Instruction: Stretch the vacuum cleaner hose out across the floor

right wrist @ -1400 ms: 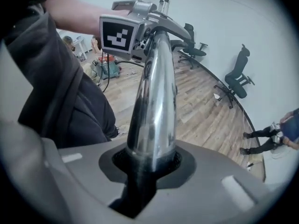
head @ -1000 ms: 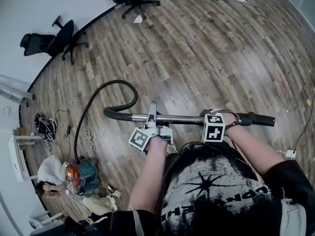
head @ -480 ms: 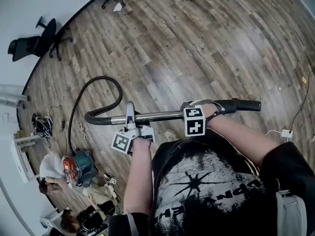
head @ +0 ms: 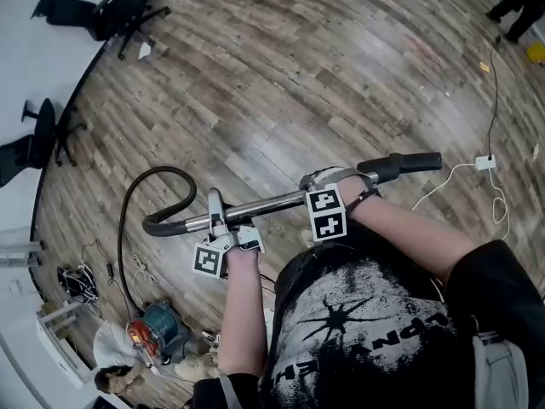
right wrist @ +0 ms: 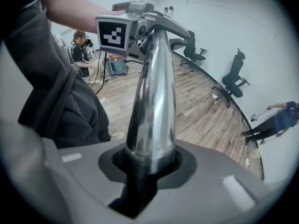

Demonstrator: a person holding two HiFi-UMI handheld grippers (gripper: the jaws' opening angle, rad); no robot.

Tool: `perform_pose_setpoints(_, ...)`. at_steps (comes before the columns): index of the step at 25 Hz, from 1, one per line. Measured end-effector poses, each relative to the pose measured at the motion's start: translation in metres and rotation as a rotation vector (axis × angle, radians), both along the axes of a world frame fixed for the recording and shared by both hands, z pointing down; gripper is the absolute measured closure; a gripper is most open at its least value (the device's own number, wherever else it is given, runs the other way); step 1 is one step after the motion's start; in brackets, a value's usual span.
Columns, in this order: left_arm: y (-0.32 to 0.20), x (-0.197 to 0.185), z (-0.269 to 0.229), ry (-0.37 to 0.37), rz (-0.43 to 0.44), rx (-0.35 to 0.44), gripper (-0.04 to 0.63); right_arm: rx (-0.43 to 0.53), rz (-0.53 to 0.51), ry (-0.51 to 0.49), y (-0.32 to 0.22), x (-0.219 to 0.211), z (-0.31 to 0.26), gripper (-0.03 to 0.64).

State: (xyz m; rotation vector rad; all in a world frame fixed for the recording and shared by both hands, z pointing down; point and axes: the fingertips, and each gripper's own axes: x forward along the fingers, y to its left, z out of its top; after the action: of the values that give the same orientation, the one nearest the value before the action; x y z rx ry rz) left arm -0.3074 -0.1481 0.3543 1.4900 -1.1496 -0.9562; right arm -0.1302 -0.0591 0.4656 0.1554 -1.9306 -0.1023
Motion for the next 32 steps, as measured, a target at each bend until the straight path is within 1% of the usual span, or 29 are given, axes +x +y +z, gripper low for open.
perform_pose_setpoints(2, 0.012, 0.010, 0.006, 0.004, 0.040, -0.003, 0.546, 0.026, 0.038, 0.016, 0.018, 0.008, 0.005, 0.514)
perform_pose_setpoints(5, 0.025, 0.022, 0.025, 0.009, 0.092, -0.006, 0.546, 0.021, 0.090, 0.028, 0.041, 0.016, 0.021, 0.515)
perform_pose_setpoints(8, 0.041, 0.032, 0.037, 0.030, 0.141, -0.011, 0.546, 0.014, 0.138, 0.050, 0.067, 0.022, 0.029, 0.515)
perform_pose_setpoints(11, 0.061, 0.041, 0.028, 0.046, 0.160, -0.015, 0.546, 0.010, 0.159, 0.061, 0.091, 0.029, 0.019, 0.515)
perform_pose_setpoints(13, 0.073, 0.046, 0.024, 0.041, 0.158, -0.010, 0.546, 0.013, 0.154, 0.059, 0.102, 0.035, 0.015, 0.515)
perform_pose_setpoints(17, 0.091, 0.057, 0.020, 0.033, 0.130, 0.000, 0.546, 0.019, 0.126, 0.053, 0.115, 0.048, 0.011, 0.515)
perform_pose_setpoints(20, 0.100, 0.074, 0.011, 0.031, 0.103, 0.024, 0.546, 0.033, 0.096, 0.037, 0.118, 0.065, 0.007, 0.515)
perform_pose_setpoints(23, 0.112, 0.098, 0.002, 0.028, 0.060, 0.039, 0.546, 0.047, 0.055, 0.019, 0.123, 0.091, 0.003, 0.515)
perform_pose_setpoints(27, 0.135, 0.137, -0.007, 0.021, -0.011, 0.036, 0.546, 0.047, -0.006, 0.007, 0.134, 0.134, -0.005, 0.515)
perform_pose_setpoints(30, 0.157, 0.165, -0.014, 0.017, -0.059, 0.025, 0.546, 0.031, -0.044, 0.003, 0.152, 0.166, -0.012, 0.515)
perform_pose_setpoints(32, 0.172, 0.176, -0.016, 0.018, -0.108, 0.014, 0.546, 0.012, -0.065, -0.003, 0.165, 0.181, -0.015, 0.515)
